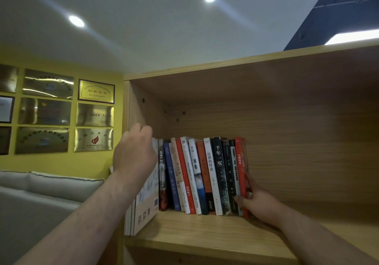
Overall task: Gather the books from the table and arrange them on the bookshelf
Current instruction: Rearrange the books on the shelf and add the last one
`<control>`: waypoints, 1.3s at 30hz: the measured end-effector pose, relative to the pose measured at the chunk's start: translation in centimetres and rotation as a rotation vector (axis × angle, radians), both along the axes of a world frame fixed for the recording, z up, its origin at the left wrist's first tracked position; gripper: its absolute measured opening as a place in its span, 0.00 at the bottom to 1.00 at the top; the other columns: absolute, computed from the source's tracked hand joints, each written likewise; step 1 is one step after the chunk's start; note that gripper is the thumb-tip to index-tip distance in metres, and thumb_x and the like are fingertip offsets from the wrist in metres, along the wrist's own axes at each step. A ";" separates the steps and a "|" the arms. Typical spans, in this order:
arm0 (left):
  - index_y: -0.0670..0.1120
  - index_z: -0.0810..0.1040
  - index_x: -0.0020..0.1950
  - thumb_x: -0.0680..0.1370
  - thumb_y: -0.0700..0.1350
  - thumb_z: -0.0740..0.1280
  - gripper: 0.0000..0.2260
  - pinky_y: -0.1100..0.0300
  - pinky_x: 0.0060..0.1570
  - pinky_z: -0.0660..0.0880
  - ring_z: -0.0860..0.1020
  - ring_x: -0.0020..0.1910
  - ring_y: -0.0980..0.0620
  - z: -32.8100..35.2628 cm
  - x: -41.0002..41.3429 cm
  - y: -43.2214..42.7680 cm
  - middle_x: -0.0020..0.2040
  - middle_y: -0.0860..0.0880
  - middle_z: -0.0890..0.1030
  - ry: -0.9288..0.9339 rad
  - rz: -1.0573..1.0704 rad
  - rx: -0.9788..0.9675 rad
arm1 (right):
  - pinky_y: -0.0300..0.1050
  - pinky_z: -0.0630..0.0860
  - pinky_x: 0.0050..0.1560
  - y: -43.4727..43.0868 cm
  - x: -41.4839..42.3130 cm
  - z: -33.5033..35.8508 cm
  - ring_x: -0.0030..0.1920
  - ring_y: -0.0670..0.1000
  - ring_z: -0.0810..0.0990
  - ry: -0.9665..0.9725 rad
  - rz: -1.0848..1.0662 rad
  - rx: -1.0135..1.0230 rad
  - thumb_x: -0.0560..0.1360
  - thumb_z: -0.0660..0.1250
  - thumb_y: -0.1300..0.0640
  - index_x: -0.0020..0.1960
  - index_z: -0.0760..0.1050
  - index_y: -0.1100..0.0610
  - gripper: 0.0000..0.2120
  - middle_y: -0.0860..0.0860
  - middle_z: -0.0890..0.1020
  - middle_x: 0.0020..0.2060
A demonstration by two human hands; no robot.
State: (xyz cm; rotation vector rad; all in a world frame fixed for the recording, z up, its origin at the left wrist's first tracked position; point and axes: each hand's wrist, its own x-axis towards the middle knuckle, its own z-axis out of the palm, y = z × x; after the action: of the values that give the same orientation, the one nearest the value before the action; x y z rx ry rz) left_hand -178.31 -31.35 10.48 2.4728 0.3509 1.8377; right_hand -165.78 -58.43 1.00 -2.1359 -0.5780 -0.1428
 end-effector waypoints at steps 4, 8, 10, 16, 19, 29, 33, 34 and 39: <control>0.42 0.74 0.67 0.72 0.40 0.72 0.23 0.49 0.50 0.73 0.72 0.55 0.40 -3.1 -0.4 1.9 0.60 0.40 0.75 -0.069 0.111 0.018 | 0.56 0.75 0.68 0.0 -0.4 0.1 0.65 0.52 0.78 -0.001 -0.011 -0.003 0.80 0.66 0.53 0.80 0.44 0.39 0.39 0.48 0.76 0.68; 0.49 0.56 0.79 0.73 0.48 0.77 0.41 0.48 0.54 0.75 0.70 0.57 0.46 -5.6 -1.1 2.1 0.64 0.40 0.69 -0.009 -0.099 -0.361 | 0.58 0.75 0.67 0.0 -0.9 0.3 0.66 0.52 0.77 0.011 -0.014 0.006 0.80 0.66 0.53 0.80 0.44 0.38 0.39 0.48 0.76 0.68; 0.47 0.62 0.75 0.73 0.49 0.76 0.36 0.44 0.54 0.78 0.74 0.59 0.42 -6.0 -0.9 2.4 0.62 0.41 0.73 -0.027 -0.161 -0.489 | 0.58 0.75 0.67 0.0 -1.1 0.4 0.64 0.52 0.78 0.029 -0.004 0.026 0.80 0.67 0.53 0.80 0.46 0.39 0.39 0.46 0.77 0.64; 0.42 0.78 0.52 0.77 0.44 0.71 0.08 0.49 0.42 0.74 0.73 0.49 0.43 -7.0 -2.2 1.6 0.49 0.44 0.75 -0.203 -0.185 -0.357 | 0.60 0.74 0.68 -0.1 -1.2 0.3 0.65 0.53 0.78 0.066 0.034 0.137 0.79 0.68 0.54 0.77 0.54 0.37 0.33 0.38 0.77 0.52; 0.45 0.77 0.49 0.79 0.42 0.68 0.02 0.58 0.32 0.71 0.78 0.39 0.48 -6.8 -4.0 0.0 0.41 0.49 0.79 -0.252 -0.430 -0.440 | 0.60 0.73 0.69 -0.3 -1.2 0.6 0.65 0.54 0.78 0.107 0.049 0.196 0.79 0.67 0.54 0.74 0.59 0.37 0.29 0.41 0.78 0.54; 0.47 0.79 0.57 0.82 0.43 0.65 0.05 0.39 0.46 0.82 0.87 0.45 0.40 -4.7 1.5 -6.7 0.49 0.43 0.87 0.015 -1.315 -1.208 | 0.45 0.80 0.36 -2.0 -1.8 2.5 0.38 0.50 0.82 0.166 0.109 0.844 0.72 0.67 0.38 0.58 0.80 0.62 0.29 0.55 0.84 0.44; 0.49 0.80 0.57 0.82 0.41 0.65 0.07 0.38 0.49 0.82 0.87 0.47 0.42 -4.0 4.3 -9.7 0.50 0.44 0.87 0.107 -1.428 -1.203 | 0.59 0.84 0.46 -2.9 -2.4 2.8 0.47 0.63 0.86 0.409 0.273 0.811 0.74 0.65 0.39 0.55 0.82 0.61 0.25 0.62 0.86 0.49; 0.49 0.80 0.57 0.82 0.42 0.66 0.07 0.39 0.48 0.83 0.87 0.47 0.43 -3.9 4.8 -10.2 0.50 0.45 0.87 0.102 -1.414 -1.162 | 0.62 0.83 0.49 -2.9 -2.2 2.8 0.50 0.65 0.85 0.404 0.276 0.756 0.75 0.68 0.45 0.60 0.78 0.60 0.22 0.63 0.86 0.51; 0.51 0.83 0.49 0.83 0.55 0.60 0.14 0.42 0.49 0.81 0.87 0.46 0.42 -3.9 5.6 -10.6 0.46 0.44 0.87 0.110 -1.397 -1.036 | 0.72 0.77 0.57 -3.5 -1.2 3.3 0.56 0.69 0.83 0.319 0.232 1.009 0.70 0.74 0.62 0.68 0.70 0.57 0.28 0.65 0.84 0.55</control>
State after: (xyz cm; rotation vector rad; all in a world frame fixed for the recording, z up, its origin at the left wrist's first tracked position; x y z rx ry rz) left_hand -172.68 -41.99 6.59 1.3240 -0.3205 0.6138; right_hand -167.03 -61.94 4.33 -1.0744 -0.4232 0.0397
